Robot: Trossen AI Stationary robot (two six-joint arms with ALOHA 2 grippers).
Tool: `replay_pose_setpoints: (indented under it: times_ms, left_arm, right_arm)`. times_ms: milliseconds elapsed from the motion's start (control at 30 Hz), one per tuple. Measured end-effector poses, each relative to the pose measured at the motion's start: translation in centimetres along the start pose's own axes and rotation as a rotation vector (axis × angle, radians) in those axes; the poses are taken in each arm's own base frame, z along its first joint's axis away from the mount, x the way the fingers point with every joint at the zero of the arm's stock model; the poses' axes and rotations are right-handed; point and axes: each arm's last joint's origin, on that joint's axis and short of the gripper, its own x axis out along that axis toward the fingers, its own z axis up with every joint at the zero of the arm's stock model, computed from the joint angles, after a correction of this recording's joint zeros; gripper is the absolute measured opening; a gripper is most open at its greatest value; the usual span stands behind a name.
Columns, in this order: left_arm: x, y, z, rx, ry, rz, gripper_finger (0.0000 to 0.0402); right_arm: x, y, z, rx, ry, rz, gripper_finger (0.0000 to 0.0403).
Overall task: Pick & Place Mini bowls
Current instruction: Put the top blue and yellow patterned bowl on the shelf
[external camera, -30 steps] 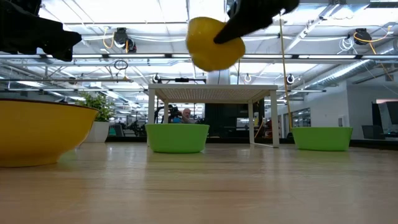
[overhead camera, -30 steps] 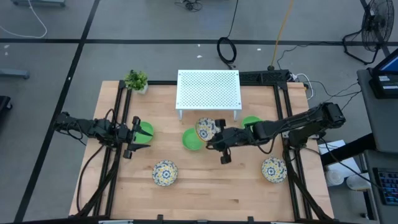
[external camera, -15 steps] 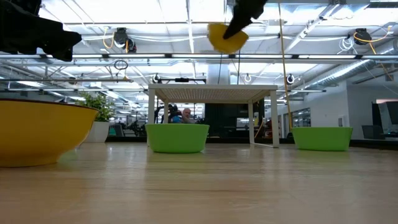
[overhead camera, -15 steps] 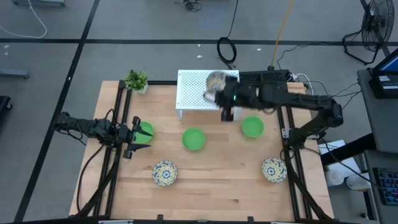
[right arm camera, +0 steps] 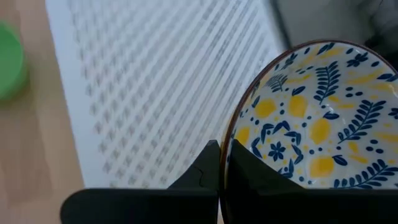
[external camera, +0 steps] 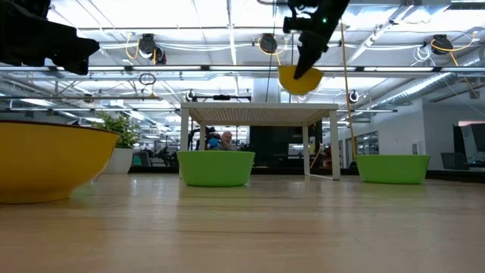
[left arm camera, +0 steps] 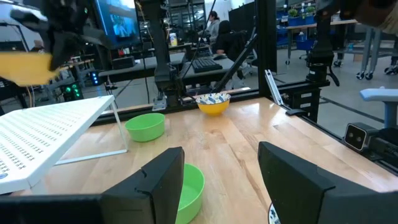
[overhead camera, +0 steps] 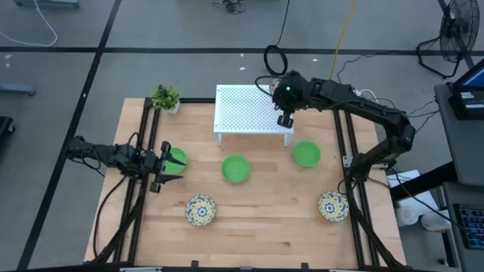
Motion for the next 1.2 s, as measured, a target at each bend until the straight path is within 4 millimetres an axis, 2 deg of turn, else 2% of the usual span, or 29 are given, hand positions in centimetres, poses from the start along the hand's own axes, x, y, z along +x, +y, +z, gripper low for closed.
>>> replay_pose_setpoints:
  times_ms: [267, 733, 1000, 1200]
  left_arm:
    - [0.0, 0.0, 0.0, 0.000, 0.000, 0.000, 0.0212]
    - [0.0, 0.0, 0.0, 0.000, 0.000, 0.000, 0.0212]
    - [0.0, 0.0, 0.0, 0.000, 0.000, 0.000, 0.0212]
    - [0.0, 0.0, 0.0, 0.000, 0.000, 0.000, 0.0212]
  right_arm:
    - [2.3, 0.7, -1.3, -0.012, 0.082, 0.025, 0.0001]
    - [3.5, 1.6, -2.3, -0.021, 0.113, 0.036, 0.0003]
    - [3.8, 1.6, -2.1, -0.014, 0.080, 0.031, 0.0051]
    - [3.7, 2.1, -1.7, -0.026, 0.054, 0.031, 0.0068]
